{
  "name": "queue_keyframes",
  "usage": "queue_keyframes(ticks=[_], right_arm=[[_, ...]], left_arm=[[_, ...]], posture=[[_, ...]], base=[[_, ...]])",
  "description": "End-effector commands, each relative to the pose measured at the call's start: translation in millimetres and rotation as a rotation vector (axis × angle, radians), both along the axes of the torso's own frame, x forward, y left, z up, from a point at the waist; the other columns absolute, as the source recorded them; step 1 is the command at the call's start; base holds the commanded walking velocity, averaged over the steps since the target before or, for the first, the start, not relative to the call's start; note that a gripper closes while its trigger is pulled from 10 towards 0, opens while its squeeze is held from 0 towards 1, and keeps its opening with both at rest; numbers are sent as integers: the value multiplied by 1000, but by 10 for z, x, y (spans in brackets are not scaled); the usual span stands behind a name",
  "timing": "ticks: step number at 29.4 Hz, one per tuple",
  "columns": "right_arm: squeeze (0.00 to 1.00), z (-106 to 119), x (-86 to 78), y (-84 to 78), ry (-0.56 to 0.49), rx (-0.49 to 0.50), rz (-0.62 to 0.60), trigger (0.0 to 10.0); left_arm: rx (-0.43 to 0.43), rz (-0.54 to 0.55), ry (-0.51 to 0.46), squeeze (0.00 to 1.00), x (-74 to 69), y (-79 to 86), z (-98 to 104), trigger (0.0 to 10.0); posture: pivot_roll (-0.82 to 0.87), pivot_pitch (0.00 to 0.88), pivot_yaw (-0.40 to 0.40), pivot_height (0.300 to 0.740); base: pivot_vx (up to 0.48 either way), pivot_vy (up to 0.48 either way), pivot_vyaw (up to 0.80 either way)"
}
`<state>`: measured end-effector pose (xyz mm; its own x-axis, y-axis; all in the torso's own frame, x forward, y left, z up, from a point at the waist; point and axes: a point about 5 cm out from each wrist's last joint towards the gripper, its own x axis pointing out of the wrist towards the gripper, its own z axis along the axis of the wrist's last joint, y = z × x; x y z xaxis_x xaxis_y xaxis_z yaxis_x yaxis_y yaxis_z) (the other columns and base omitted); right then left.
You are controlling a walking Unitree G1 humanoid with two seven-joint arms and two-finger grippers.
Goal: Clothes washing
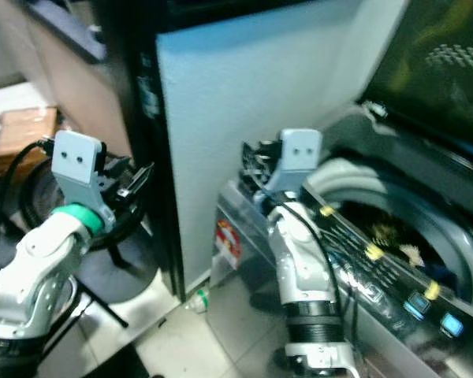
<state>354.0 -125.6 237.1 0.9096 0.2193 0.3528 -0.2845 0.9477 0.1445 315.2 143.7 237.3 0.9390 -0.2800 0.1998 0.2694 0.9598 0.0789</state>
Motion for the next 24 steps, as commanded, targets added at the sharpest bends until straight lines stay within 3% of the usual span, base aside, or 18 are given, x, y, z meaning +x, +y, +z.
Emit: queue_keyframes(ticks=[1, 8, 15, 18, 19, 24], right_arm=[[0, -23, 19, -26, 9, 29, 4, 10000], [0, 110, 39, -113, -30, 76, 23, 10000], [0, 119, 17, -58, -37, 124, 19, 10000], [0, 125, 22, -34, -38, 126, 26, 10000], [0, 106, 34, -26, -33, 110, 30, 10000], [0, 100, 37, -74, -34, 77, 32, 10000]], left_arm=[[-9, 10, 1, 0, 1, 18, -30, 10000], [-45, -70, -13, 0, -26, -59, 10, 10000], [-38, 19, -8, 0, 92, 12, 19, 10000], [-113, 86, 17, 0, 122, 58, 30, 10000], [-200, 155, 65, 0, 146, 106, -22, 10000], [-236, 162, 130, 0, 135, 16, -170, 10000]], posture=[[117, 29, -25, 740], [115, 17, -23, 740], [108, 0, -14, 740], [107, 0, 2, 740], [107, 0, 2, 740], [77, 0, 34, 740]], base=[[0, 0, 800], [0, 0, 800], [0, 0, 800], [0, 0, 800], [0, 0, 800], [0, 0, 800]])
